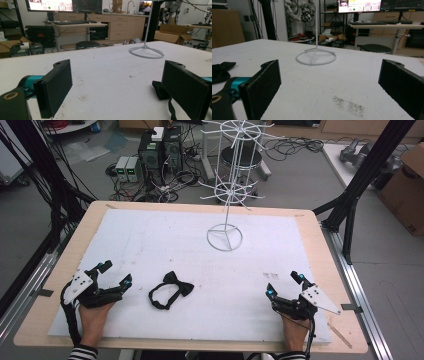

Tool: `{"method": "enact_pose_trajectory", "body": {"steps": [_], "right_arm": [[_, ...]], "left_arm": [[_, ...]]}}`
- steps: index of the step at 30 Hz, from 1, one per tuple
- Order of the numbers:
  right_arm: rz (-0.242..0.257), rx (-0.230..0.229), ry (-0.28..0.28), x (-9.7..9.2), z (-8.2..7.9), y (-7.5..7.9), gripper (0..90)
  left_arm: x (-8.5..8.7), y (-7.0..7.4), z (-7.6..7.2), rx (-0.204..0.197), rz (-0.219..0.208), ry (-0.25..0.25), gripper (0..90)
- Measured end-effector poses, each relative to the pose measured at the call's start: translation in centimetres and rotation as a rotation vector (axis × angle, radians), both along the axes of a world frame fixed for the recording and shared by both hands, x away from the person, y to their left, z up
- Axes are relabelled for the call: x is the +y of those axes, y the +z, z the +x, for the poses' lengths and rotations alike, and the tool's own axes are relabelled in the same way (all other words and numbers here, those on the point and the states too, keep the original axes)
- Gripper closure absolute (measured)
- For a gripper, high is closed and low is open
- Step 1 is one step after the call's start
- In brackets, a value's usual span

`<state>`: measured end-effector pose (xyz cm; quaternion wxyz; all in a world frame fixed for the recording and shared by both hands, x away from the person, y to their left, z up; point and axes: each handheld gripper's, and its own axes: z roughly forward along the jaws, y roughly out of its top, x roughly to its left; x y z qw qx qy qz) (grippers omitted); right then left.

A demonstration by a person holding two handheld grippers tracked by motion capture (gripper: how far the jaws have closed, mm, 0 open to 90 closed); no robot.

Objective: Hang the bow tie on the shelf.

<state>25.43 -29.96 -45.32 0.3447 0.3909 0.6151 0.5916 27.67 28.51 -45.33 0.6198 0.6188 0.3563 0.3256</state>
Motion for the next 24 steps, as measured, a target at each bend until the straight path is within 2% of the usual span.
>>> {"method": "enact_pose_trajectory", "body": {"steps": [7,15,17,21,24], "right_arm": [[-0.001,0.001,0.000,0.0,0.0,0.0,3.3],[0.000,0.004,0.000,0.0,0.0,0.0,3.3],[0.002,0.008,0.001,0.0,0.1,0.0,3.3],[0.006,0.013,0.003,0.0,0.1,0.0,3.3],[0.000,0.010,0.001,0.0,0.1,0.0,3.3]], "left_arm": [[0.1,0.0,0.1,0.013,-0.017,0.000,10.1],[0.4,0.6,0.3,0.099,-0.021,-0.026,9.9],[0.4,1.1,0.3,0.111,-0.007,-0.042,9.9],[0.0,2.3,0.4,0.111,0.023,-0.087,9.9],[-0.8,3.4,0.6,0.122,0.082,-0.133,9.9]]}}
